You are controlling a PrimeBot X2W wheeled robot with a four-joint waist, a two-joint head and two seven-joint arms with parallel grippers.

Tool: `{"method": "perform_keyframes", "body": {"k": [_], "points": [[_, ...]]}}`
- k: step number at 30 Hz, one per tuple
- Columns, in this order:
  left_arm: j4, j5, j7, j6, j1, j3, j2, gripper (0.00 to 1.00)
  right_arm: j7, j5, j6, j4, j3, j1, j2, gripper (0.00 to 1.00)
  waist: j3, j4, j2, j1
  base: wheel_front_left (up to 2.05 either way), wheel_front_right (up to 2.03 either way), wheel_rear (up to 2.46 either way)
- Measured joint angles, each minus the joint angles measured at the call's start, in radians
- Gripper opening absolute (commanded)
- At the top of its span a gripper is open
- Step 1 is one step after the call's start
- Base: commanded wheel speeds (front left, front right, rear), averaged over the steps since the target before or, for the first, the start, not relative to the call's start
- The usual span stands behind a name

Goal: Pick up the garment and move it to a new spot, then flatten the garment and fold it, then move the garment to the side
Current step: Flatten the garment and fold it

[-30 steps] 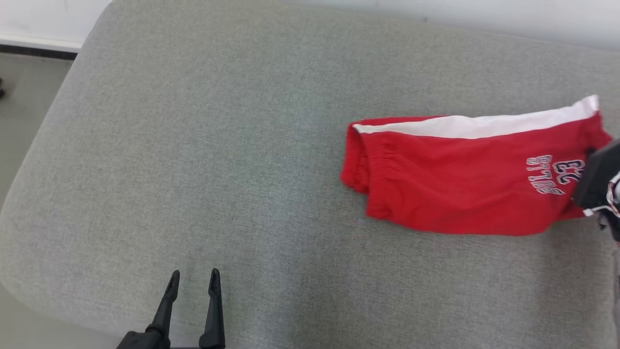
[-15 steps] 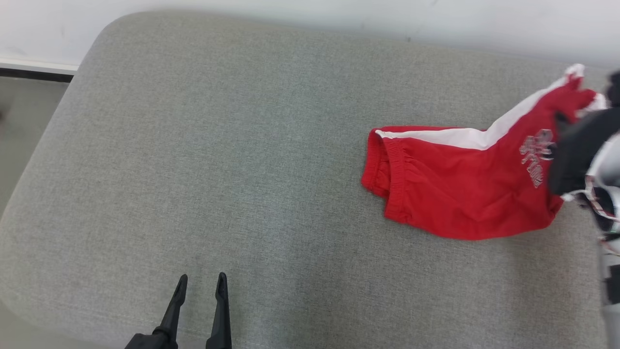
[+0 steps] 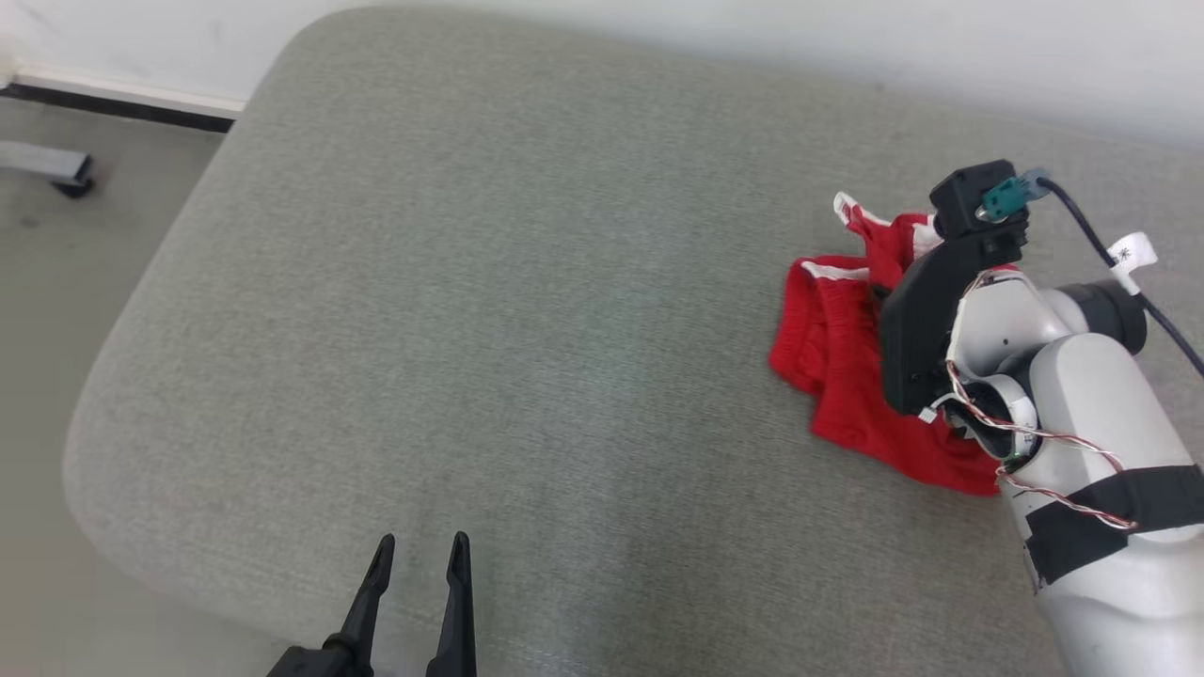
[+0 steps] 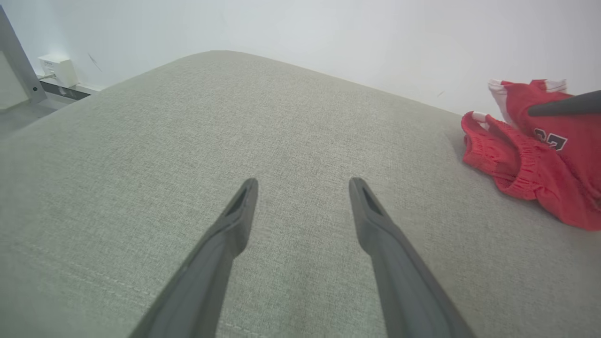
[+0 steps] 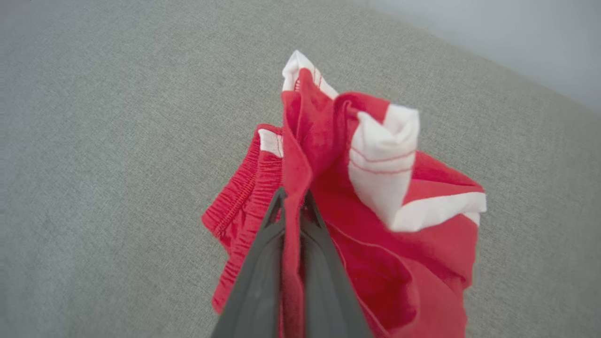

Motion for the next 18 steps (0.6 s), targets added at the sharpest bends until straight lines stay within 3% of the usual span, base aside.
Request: {"method": "perform_keyframes", "body": {"k": [5, 6, 7, 8, 18], "points": [[-0.002, -0.006, 0.0, 0.004, 0.003, -0.008, 0.0, 1.0, -0.03, -0.002, 0.0, 0.083, 0.013, -0.023, 0.009, 0.0, -0.001, 0.041, 0.0, 0.0, 0.0, 0.0, 0.0], [-0.002, -0.006, 0.0, 0.005, 0.004, -0.009, 0.0, 1.0, -0.037, -0.003, 0.0, 0.094, 0.017, -0.025, 0.011, 0.06, -0.001, 0.047, 0.0, 0.0, 0.0, 0.0, 0.0], [-0.002, -0.007, 0.0, 0.008, 0.004, -0.011, 0.0, 1.0, -0.042, -0.002, 0.0, 0.104, 0.024, -0.026, 0.011, 0.38, -0.001, 0.052, 0.0, 0.0001, 0.0, 0.0, 0.0], [-0.002, -0.007, 0.0, 0.008, 0.005, -0.012, 0.0, 1.0, -0.046, 0.005, 0.0, 0.111, 0.028, -0.026, 0.013, 1.0, -0.001, 0.056, 0.0, 0.0001, 0.0, 0.0, 0.0], [-0.013, 0.001, 0.0, 0.008, 0.02, 0.008, 0.0, 1.0, -0.147, 0.096, 0.0, 0.029, -0.022, -0.018, -0.019, 1.0, -0.028, 0.035, 0.0001, -0.0001, 0.0, 0.0, 0.0]]}}
